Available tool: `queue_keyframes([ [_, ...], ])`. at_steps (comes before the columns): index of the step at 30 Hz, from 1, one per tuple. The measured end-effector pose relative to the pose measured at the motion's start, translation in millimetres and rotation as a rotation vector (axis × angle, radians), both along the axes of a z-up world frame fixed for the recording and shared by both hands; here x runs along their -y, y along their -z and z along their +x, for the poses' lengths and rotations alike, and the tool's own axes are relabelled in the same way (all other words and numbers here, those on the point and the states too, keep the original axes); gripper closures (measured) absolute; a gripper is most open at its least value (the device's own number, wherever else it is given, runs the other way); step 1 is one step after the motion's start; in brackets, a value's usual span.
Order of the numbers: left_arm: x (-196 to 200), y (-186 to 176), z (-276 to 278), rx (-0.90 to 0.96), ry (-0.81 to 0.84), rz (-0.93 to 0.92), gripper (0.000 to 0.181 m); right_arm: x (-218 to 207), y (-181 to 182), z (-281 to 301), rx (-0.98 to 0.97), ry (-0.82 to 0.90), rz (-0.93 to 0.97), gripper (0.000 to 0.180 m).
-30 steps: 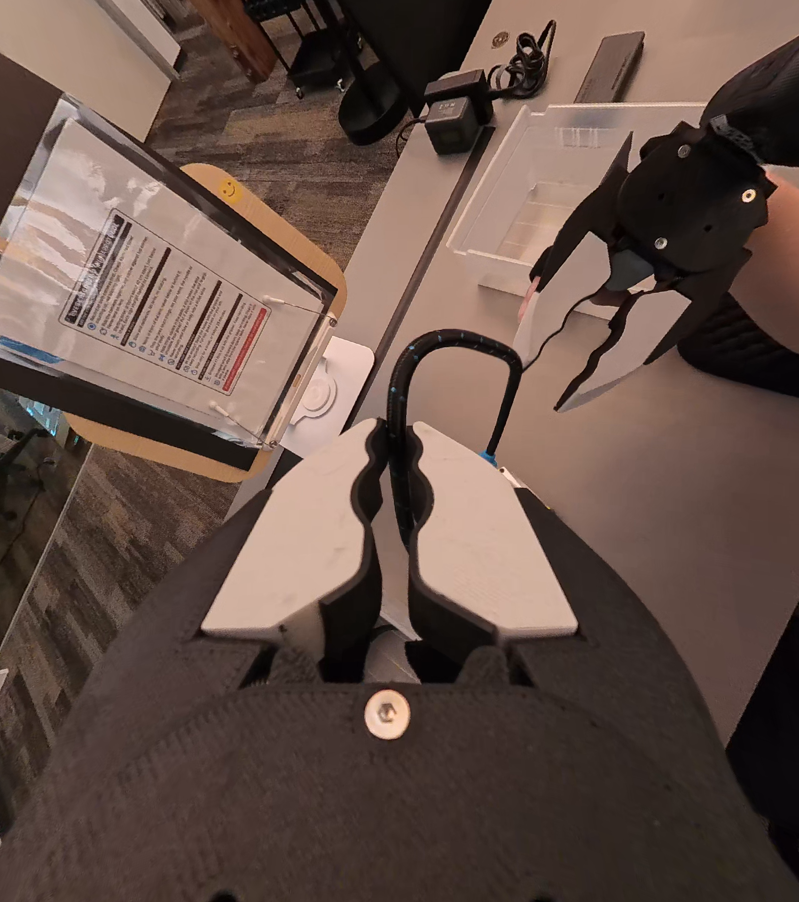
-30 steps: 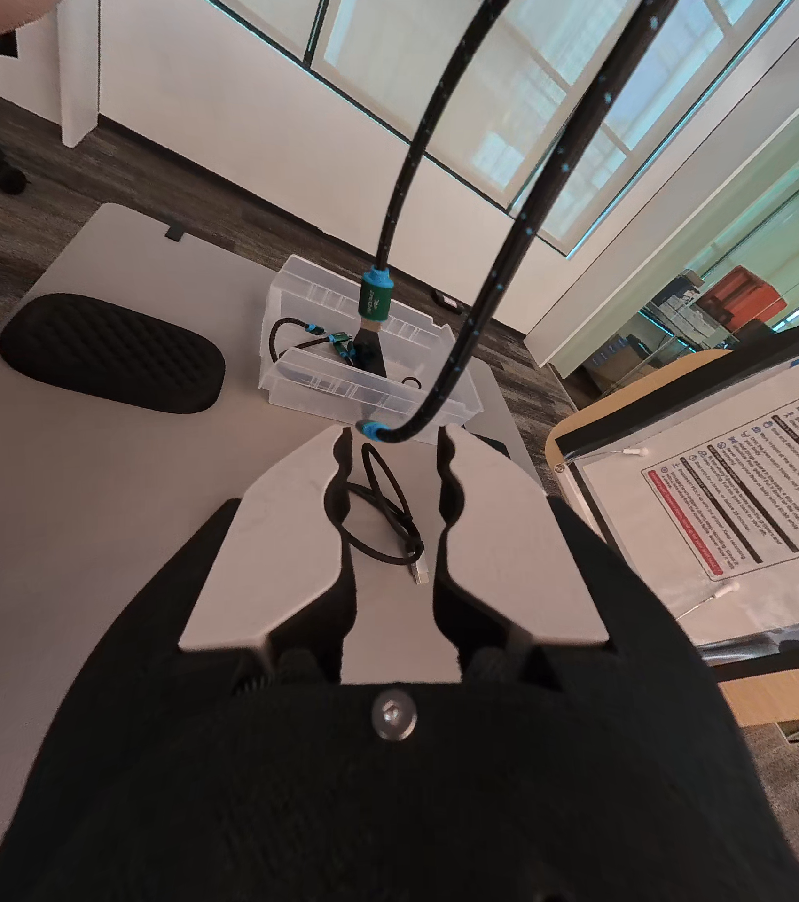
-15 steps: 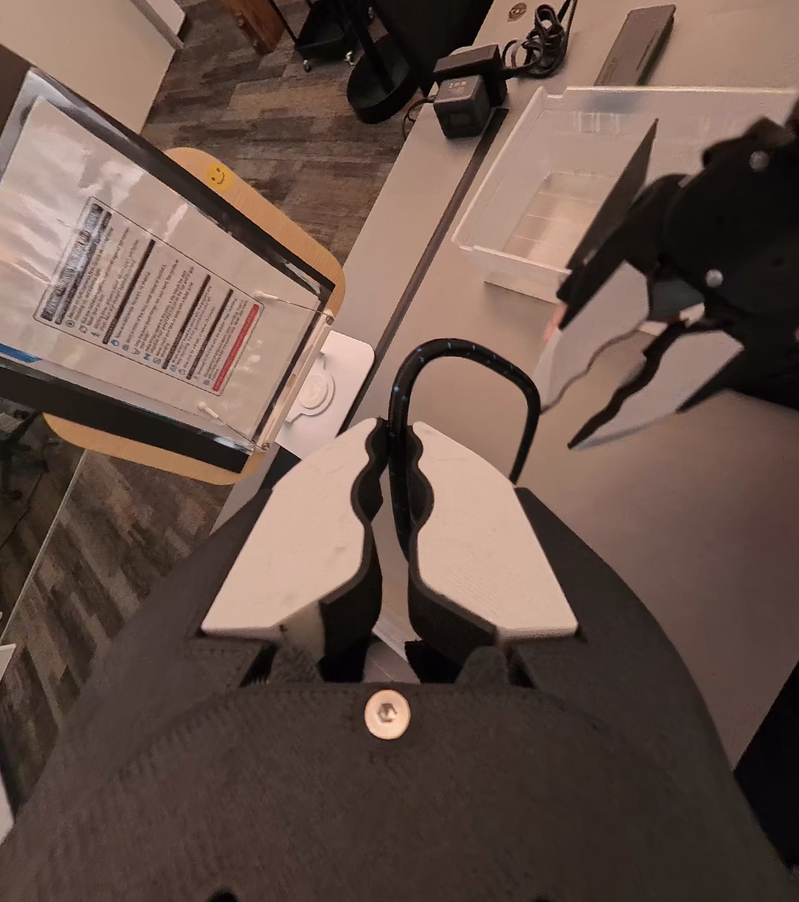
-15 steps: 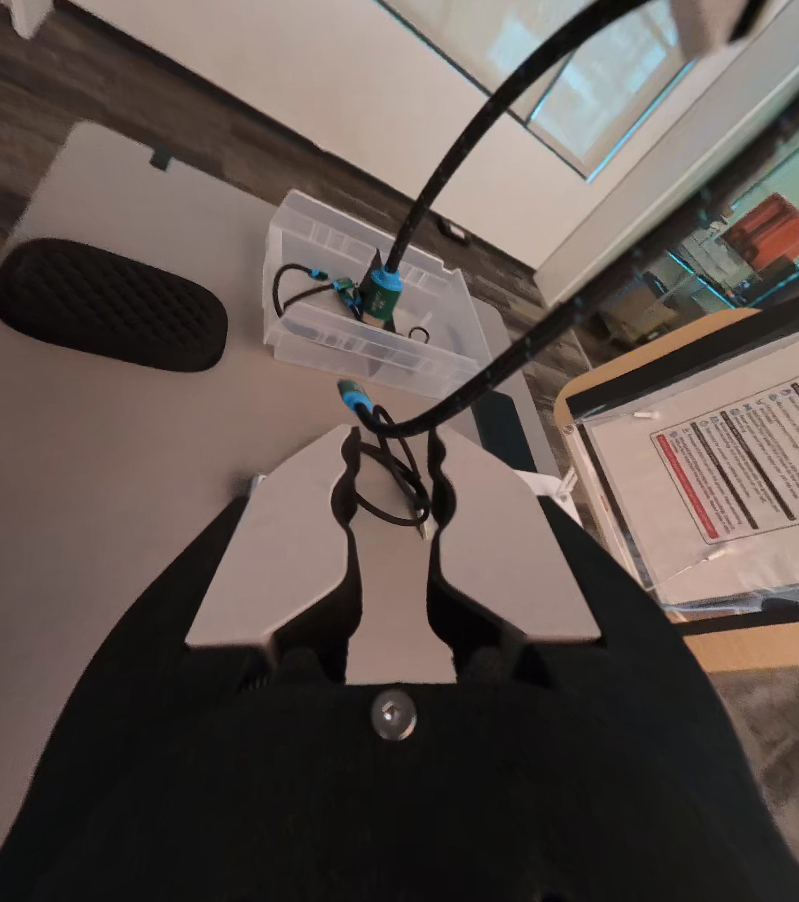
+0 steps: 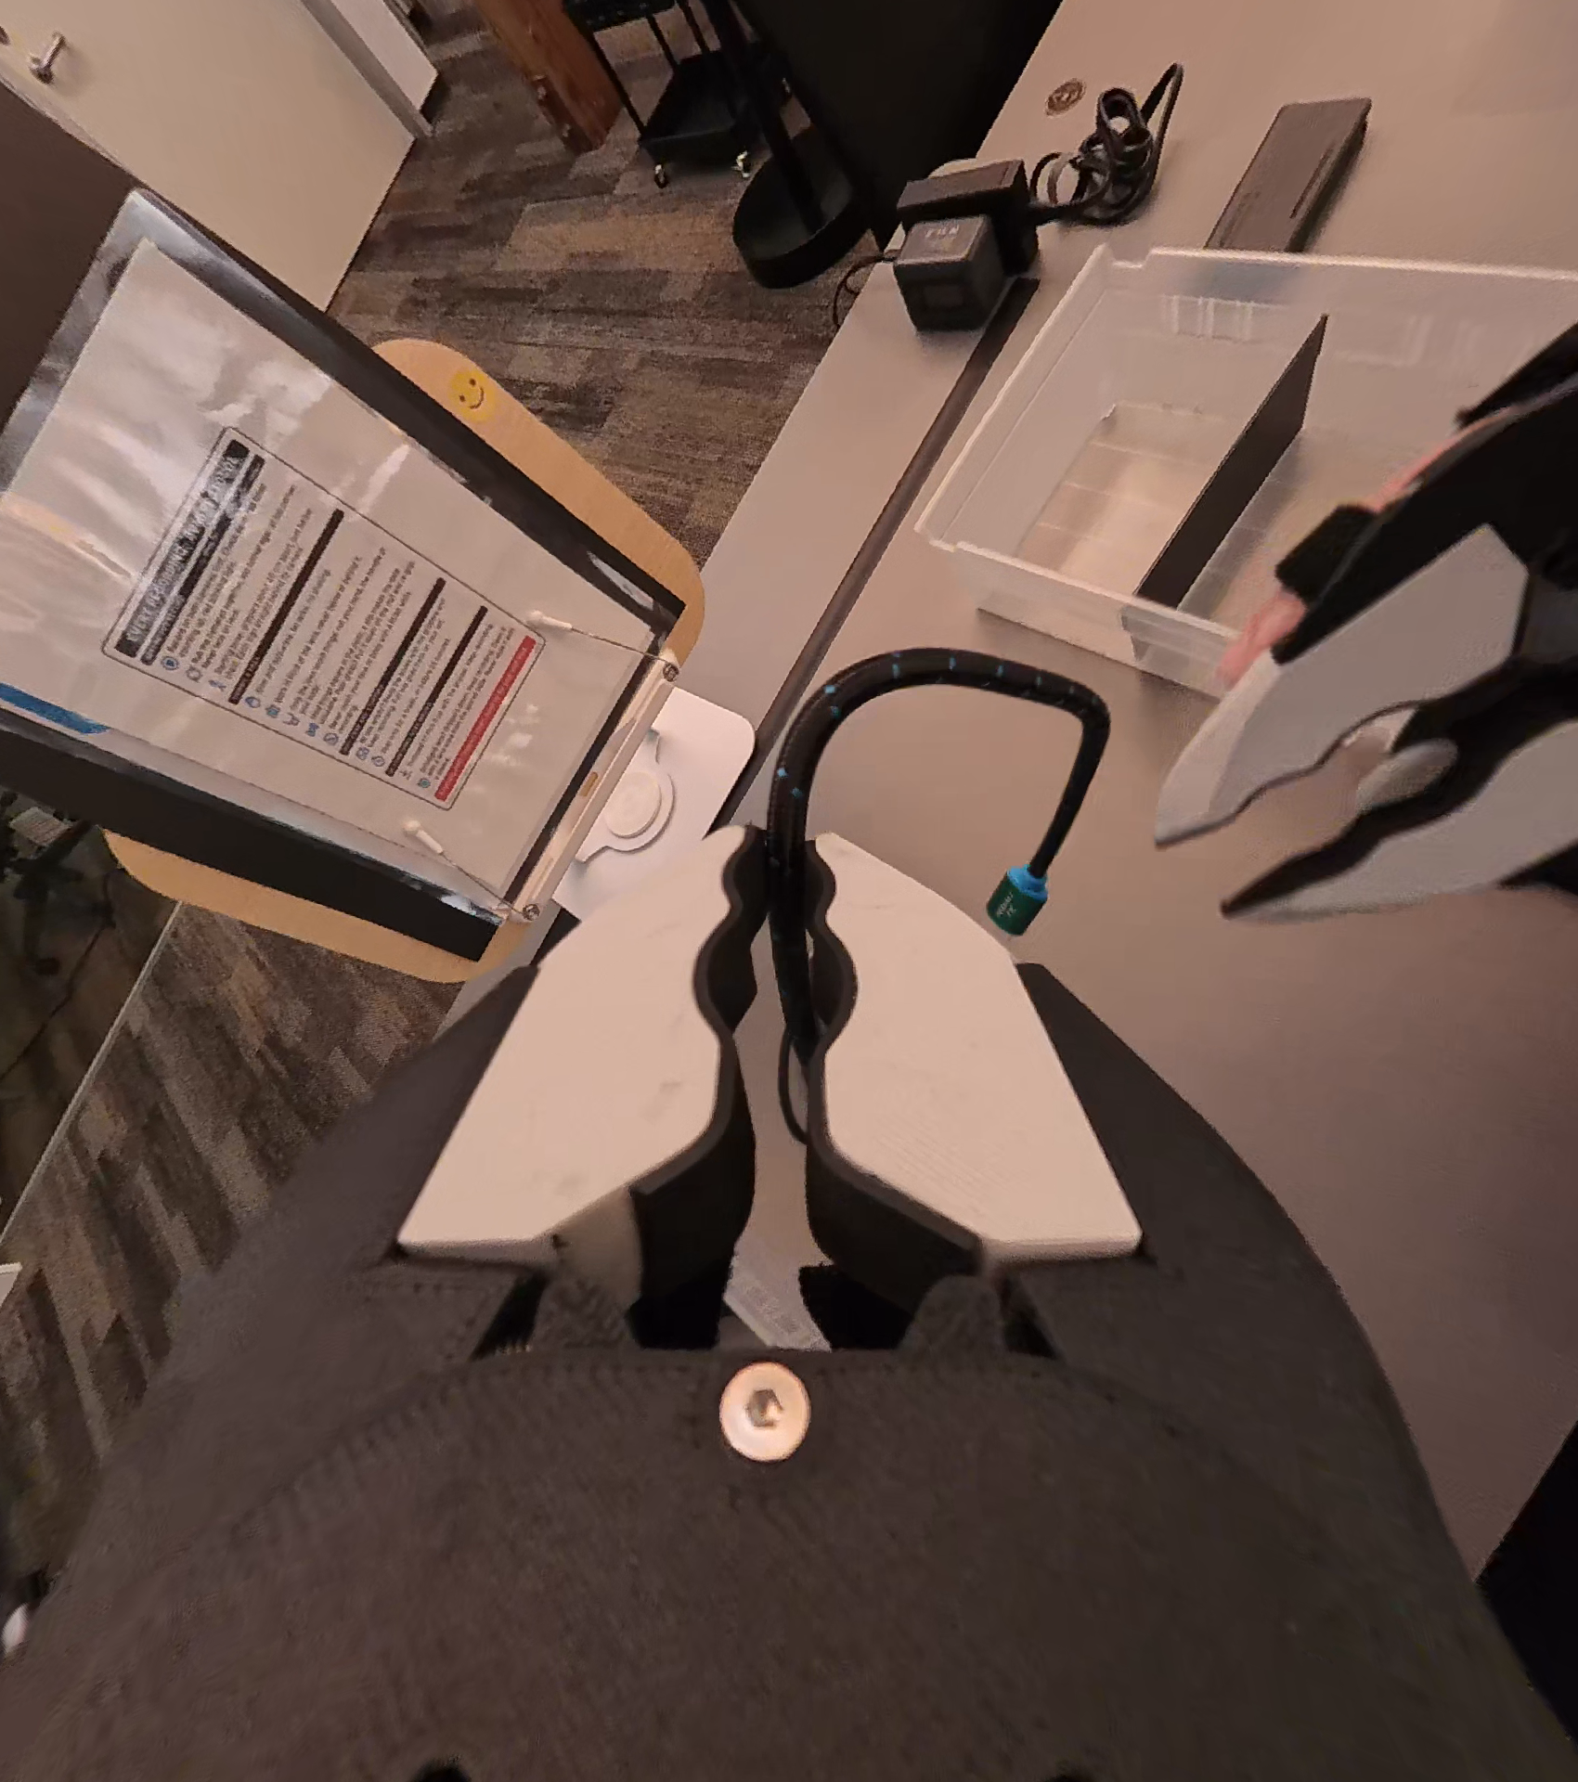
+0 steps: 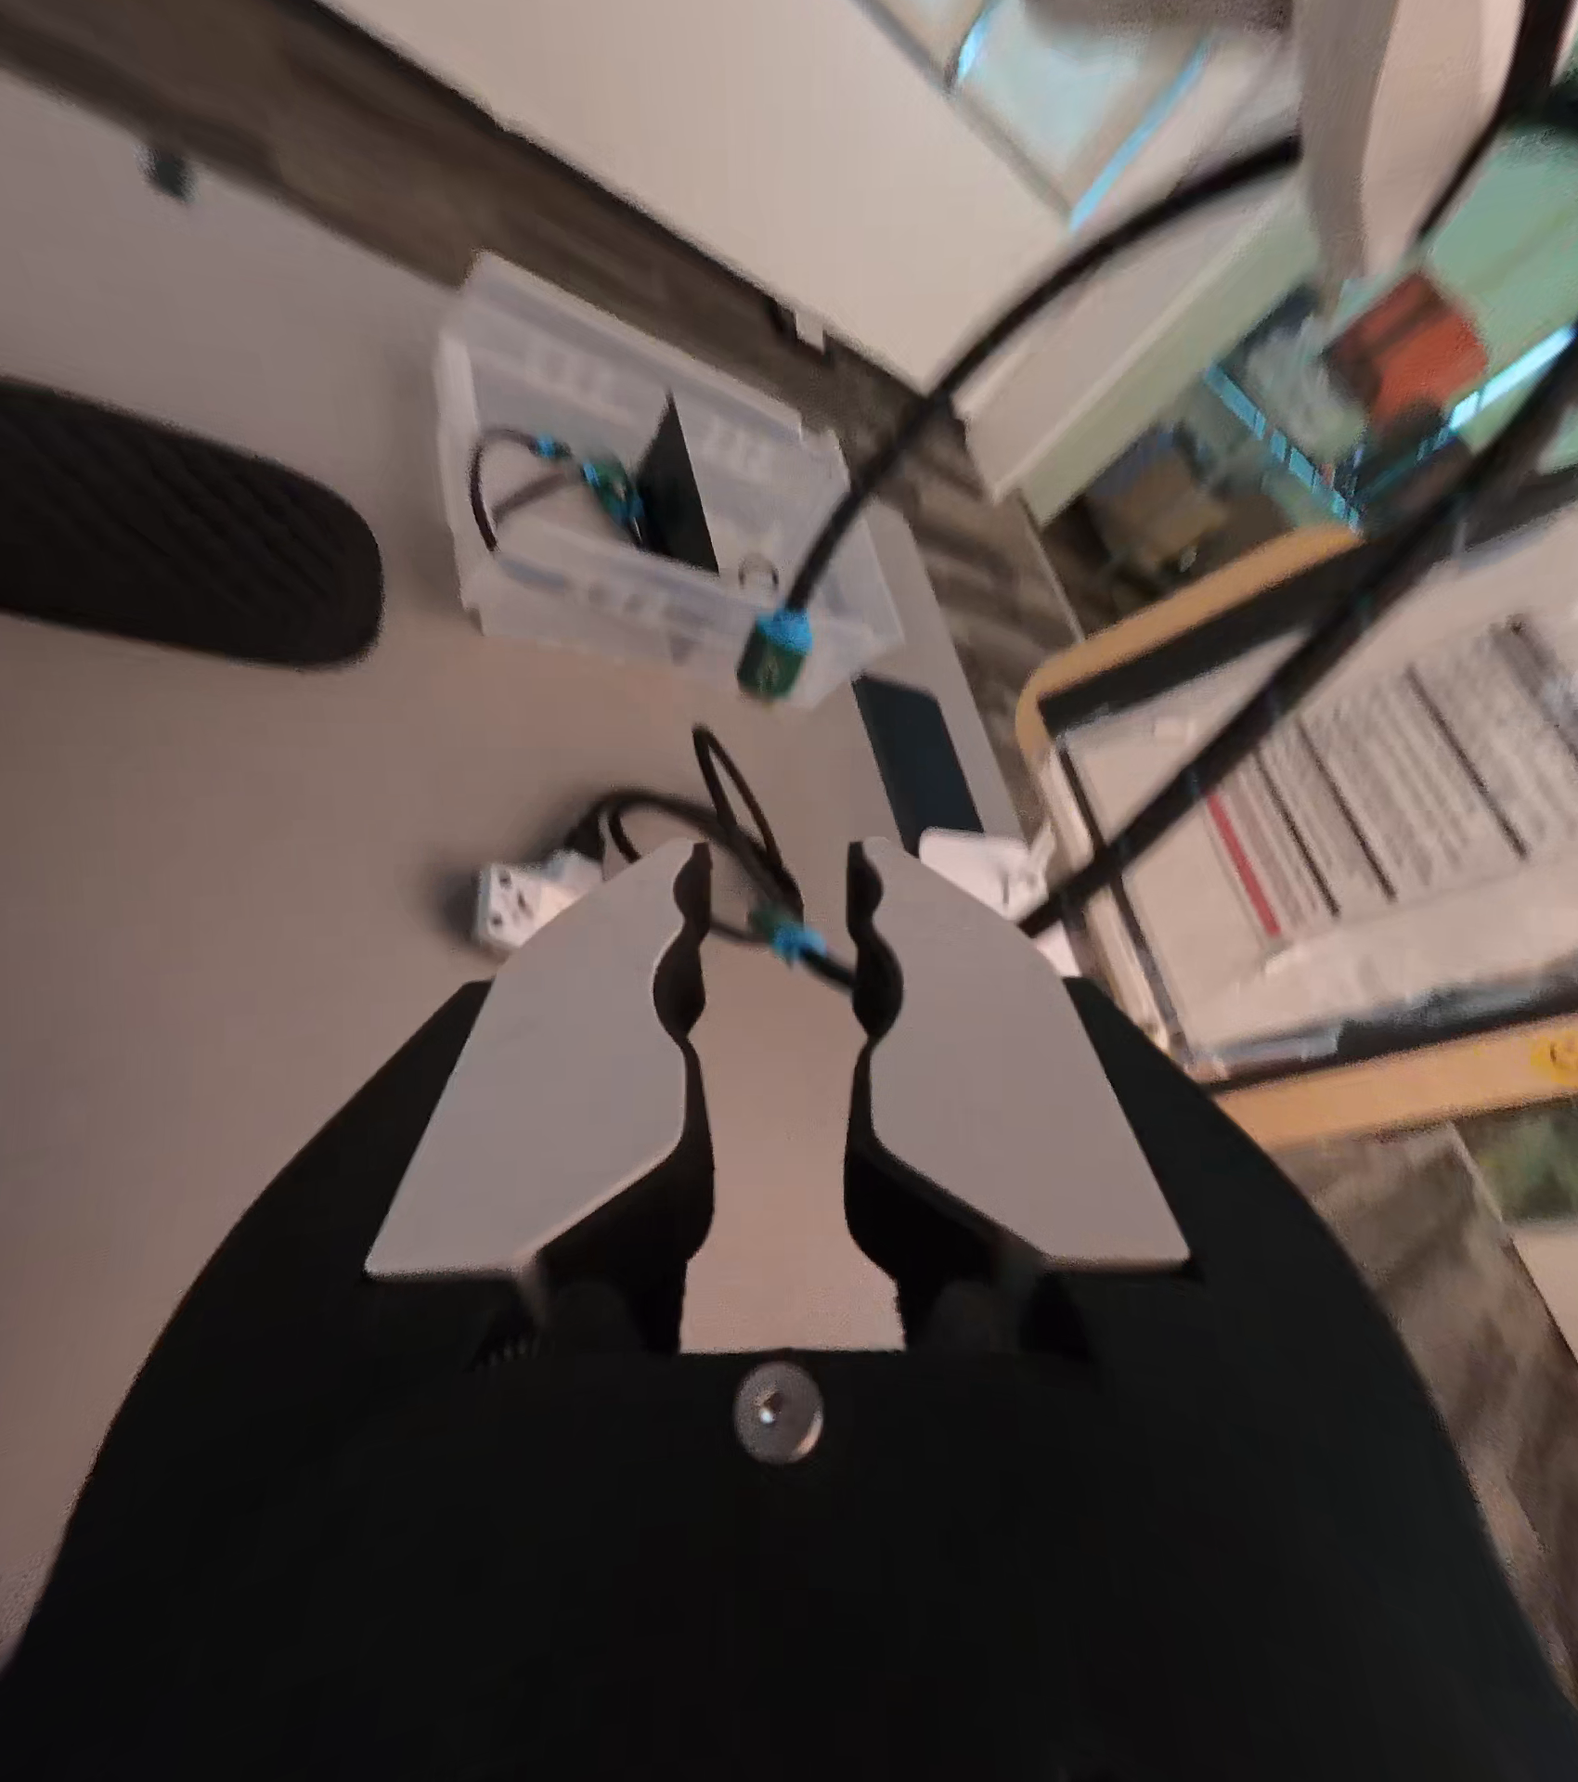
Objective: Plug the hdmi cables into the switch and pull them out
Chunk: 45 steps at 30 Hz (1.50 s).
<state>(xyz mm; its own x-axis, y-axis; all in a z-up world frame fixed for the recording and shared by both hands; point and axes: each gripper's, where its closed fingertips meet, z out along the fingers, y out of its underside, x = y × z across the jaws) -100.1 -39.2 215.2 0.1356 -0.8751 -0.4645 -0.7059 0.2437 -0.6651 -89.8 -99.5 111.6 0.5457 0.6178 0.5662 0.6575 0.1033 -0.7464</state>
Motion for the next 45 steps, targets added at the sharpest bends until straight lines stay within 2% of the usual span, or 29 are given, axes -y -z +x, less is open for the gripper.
queue_keyframes([
  [1,1.4,0.5,2.7,0.002,0.003,-0.009,0.175,1.1,-5.5,-10.5,-0.036,-0.033,0.020,0.151],
  [5,6.9,5.0,15.0,-0.005,-0.001,-0.037,0.175,-10.2,-4.7,-46.0,-0.167,-0.058,-0.054,0.148],
  [10,12.8,7.7,27.5,-0.007,-0.015,-0.044,0.175,-46.5,13.6,-51.7,-0.181,0.141,-0.072,0.144],
  [13,16.4,7.1,32.2,-0.004,-0.007,-0.047,0.175,-56.3,25.2,-51.1,-0.193,0.190,-0.121,0.145],
  [16,19.7,9.2,34.4,-0.010,0.004,-0.050,0.175,-63.0,27.6,-47.9,-0.199,0.219,-0.118,0.153],
  [17,20.6,10.2,34.7,-0.010,0.008,-0.052,0.175,-64.1,27.7,-47.3,-0.192,0.219,-0.109,0.167],
  [18,21.3,10.3,35.1,-0.005,0.011,-0.053,0.175,-64.3,27.4,-48.0,-0.189,0.210,-0.104,0.168],
  [20,23.7,6.7,35.4,0.025,0.036,-0.036,0.160,-64.2,23.5,-49.0,-0.214,0.188,-0.098,0.170],
  [22,19.2,-8.6,30.2,0.100,0.024,0.031,0.145,-63.2,17.0,-48.8,-0.259,0.149,-0.090,0.173],
  [23,16.7,-19.3,24.7,0.151,0.018,0.058,0.123,-62.8,11.9,-46.8,-0.285,0.131,-0.077,0.173],
  [24,15.7,-30.1,17.6,0.218,0.019,0.062,0.115,-62.3,6.0,-43.6,-0.312,0.116,-0.059,0.173],
  [28,12.9,-49.8,-23.7,0.540,0.072,-0.084,0.110,-54.8,-25.6,-26.1,-0.485,0.035,0.015,0.173],
  [32,19.7,-5.0,-53.7,0.752,0.208,-0.192,0.114,-43.2,-55.0,-8.0,-0.715,-0.066,0.035,0.173],
  [34,15.7,30.5,-50.8,0.764,0.189,-0.102,0.116,-37.5,-63.5,-4.6,-0.808,-0.119,0.015,0.173],
  [37,11.6,65.5,-34.1,0.721,0.135,0.212,0.127,-34.8,-70.0,-2.4,-0.916,-0.159,-0.011,0.172],
  [39,10.3,73.7,-21.3,0.640,0.092,0.441,0.130,-36.8,-67.9,-3.7,-0.934,-0.157,-0.034,0.173],
  [41,14.0,76.8,-7.4,0.557,0.105,0.593,0.131,-38.1,-67.4,-4.7,-0.951,-0.156,-0.036,0.173],
  [45,7.7,70.2,6.1,0.534,0.093,0.683,0.142,-37.8,-68.0,-6.4,-0.972,-0.166,-0.046,0.173],
])
